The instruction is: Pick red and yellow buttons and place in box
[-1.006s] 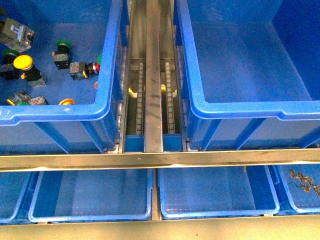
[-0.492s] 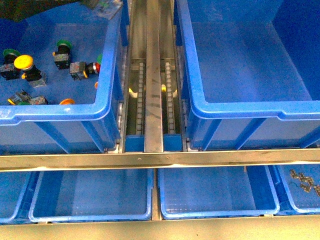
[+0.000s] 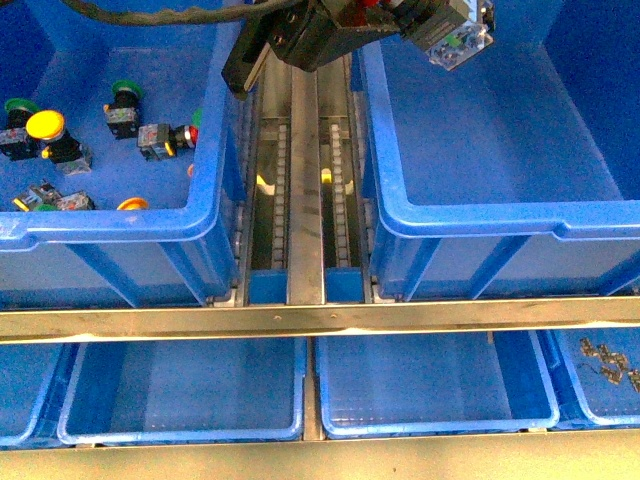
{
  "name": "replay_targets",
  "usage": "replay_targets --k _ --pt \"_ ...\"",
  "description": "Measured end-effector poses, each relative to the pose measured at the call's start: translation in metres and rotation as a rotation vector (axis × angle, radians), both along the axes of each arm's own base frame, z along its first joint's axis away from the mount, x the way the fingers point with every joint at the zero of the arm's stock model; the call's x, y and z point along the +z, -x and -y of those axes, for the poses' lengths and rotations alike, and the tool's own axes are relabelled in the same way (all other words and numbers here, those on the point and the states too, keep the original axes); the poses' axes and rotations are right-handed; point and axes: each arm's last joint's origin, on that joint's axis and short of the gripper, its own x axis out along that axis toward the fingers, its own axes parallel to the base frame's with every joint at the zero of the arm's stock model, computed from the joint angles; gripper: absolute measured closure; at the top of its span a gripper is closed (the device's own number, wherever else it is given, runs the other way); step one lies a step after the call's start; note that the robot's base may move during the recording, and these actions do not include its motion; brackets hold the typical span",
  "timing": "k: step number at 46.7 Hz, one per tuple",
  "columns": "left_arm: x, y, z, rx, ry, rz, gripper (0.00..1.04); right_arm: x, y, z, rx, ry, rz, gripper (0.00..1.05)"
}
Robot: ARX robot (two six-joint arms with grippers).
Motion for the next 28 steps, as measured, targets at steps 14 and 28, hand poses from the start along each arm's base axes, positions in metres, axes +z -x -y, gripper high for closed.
replay_targets --k 14,28 --pt "-0.005 0.0 0.002 0.003 -0.009 -0.019 0.71 0.018 -0.061 -0.036 0.332 0.122 -0.169 0.06" --pt "-0.007 -0.002 -0.003 0.017 -0.01 -0.025 0.71 0.01 -0.116 -0.065 0.566 0.332 -0.216 0.06"
